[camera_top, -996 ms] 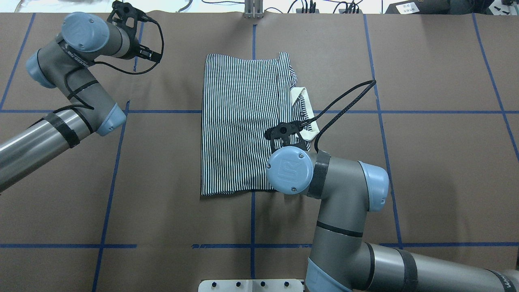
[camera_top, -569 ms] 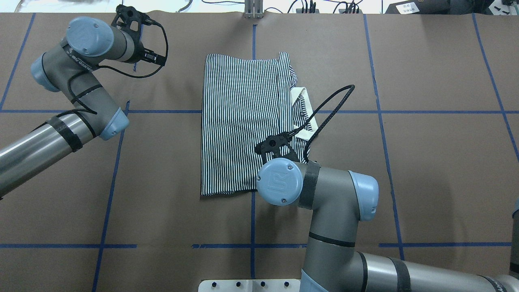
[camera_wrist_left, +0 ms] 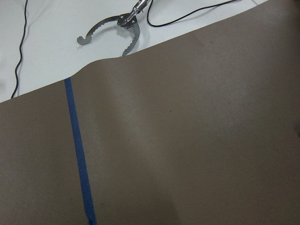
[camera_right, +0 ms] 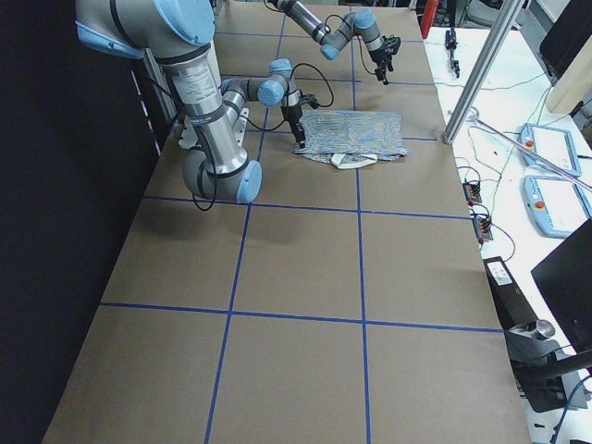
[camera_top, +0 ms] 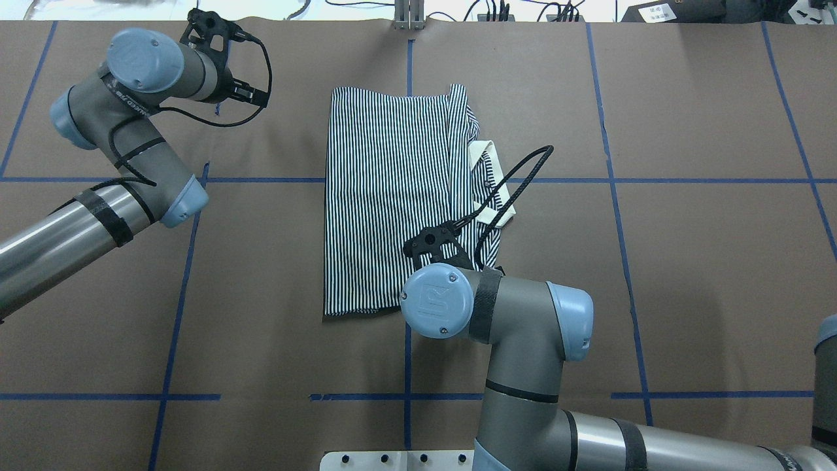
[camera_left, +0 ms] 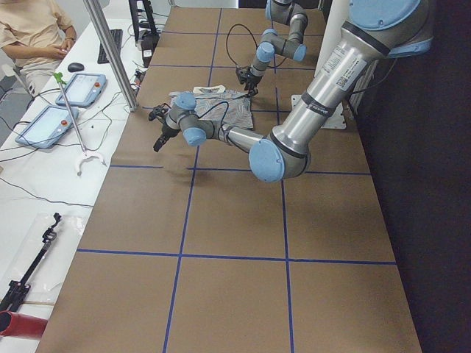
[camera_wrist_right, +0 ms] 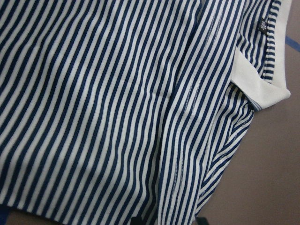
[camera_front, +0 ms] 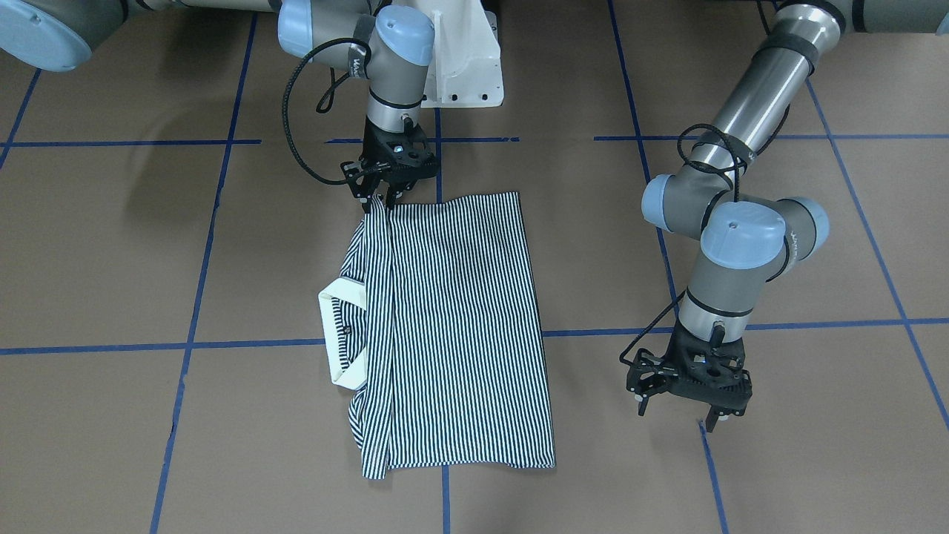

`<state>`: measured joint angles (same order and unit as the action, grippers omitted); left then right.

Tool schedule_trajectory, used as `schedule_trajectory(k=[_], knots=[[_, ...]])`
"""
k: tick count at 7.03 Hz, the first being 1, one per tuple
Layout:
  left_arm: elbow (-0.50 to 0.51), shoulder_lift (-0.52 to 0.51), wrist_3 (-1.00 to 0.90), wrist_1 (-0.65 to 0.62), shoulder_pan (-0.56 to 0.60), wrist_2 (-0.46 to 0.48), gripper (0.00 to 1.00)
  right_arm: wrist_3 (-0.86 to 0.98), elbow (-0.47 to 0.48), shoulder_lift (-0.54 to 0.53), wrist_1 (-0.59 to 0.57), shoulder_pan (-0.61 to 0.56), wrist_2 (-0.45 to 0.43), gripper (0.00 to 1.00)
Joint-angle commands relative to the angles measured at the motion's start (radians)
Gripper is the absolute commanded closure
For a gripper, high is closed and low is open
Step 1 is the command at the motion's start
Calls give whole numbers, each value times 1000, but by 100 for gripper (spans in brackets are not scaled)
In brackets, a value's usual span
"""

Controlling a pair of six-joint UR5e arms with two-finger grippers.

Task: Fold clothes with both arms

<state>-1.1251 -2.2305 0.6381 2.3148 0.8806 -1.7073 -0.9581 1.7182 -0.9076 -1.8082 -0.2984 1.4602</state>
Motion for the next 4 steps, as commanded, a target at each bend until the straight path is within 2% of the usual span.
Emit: schedule_trajectory(k=[1,4], knots=[[-1,0,0,0,0,0,0,-1,-9,3,-2,-1,-3,100],[-7,0,0,0,-2,0,0,2,23,-23,-5,-31,0,100]])
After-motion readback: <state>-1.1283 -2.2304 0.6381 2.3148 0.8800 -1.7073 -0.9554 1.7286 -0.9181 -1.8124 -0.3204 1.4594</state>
